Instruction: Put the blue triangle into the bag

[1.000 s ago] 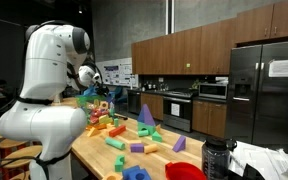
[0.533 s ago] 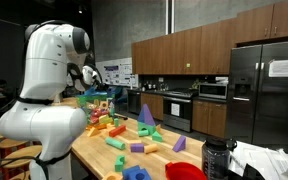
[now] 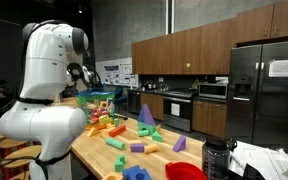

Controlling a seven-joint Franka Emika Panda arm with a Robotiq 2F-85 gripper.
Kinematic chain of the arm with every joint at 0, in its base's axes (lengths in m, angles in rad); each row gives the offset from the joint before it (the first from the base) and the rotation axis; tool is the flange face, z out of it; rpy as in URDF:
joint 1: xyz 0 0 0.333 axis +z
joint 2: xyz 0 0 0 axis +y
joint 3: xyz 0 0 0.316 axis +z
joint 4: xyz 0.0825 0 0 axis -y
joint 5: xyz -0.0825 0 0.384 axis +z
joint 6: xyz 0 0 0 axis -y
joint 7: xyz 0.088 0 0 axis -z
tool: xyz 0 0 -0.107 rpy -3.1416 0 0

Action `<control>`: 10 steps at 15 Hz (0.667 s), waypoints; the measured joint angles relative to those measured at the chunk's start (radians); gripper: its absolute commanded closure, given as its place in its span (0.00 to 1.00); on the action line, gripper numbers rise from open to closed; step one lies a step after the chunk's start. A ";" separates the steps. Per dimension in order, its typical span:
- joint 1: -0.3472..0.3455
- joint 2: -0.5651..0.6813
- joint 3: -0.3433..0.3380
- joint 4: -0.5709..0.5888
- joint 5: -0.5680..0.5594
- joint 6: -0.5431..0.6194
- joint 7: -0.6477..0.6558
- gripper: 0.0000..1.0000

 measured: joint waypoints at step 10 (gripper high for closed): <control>-0.052 0.006 0.038 -0.026 0.036 0.104 -0.038 0.06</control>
